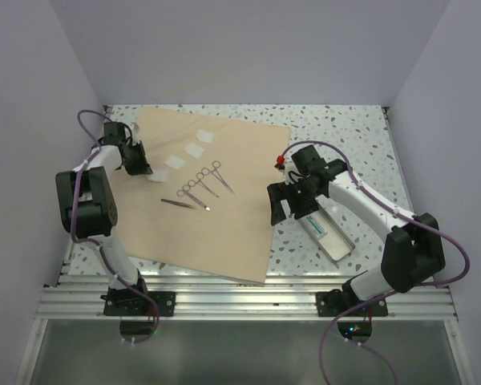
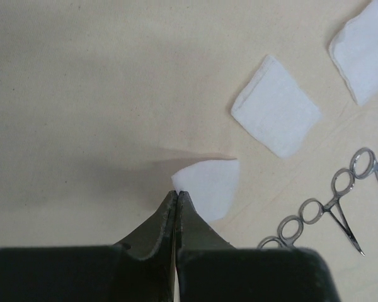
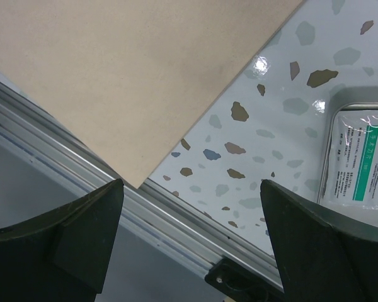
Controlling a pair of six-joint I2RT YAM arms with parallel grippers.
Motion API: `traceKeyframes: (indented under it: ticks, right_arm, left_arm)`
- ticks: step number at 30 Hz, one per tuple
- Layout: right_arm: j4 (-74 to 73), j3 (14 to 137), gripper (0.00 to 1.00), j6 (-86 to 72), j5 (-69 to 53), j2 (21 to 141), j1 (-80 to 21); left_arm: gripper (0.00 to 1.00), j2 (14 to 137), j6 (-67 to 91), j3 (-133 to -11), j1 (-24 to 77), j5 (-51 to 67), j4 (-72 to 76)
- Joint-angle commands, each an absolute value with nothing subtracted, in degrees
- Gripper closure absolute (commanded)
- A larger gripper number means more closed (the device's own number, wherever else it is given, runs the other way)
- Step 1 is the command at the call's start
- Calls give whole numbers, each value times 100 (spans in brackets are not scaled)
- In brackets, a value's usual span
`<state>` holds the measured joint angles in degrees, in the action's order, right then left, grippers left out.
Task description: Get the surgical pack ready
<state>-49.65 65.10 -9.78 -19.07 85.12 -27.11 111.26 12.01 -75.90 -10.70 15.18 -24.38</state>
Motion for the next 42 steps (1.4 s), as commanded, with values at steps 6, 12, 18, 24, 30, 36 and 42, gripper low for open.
traceKeyframes:
  ticks: [6,12,18,24,30,36,42]
  right_arm:
    - [-4790,6495,7,-975,-2127,8595,-2725]
    - [-4808,6522,8,-949,-2100,8631,-2733]
    - [-4790,6486,8,-975,-2101,8657,-2725]
    - [-4825,6469,8,-967,-2074,8648,-2725]
    - [-4843,6539,8,-967,-2074,8736,-2733]
    - [-4825,6530,8,-976,-2074,8745,-2733]
    - [-4781,6504,8,-1037,-2083,8745,-2725]
  left_arm:
    - [100,10652,1204,-8252,-765,2282,-2628]
    - [100,10819,1178,-8349,-466,2689,-2461]
    - [100,11311,1055,-8806,-308,2523,-2496]
    - [100,11891,835,-9438,-308,2364,-2680]
    - [100,12331,800,-9878,-308,2259,-2830]
    - [100,12498,773,-10230,-316,2179,-3287]
    - [100,12059,817,-10011,-325,2399,-3234]
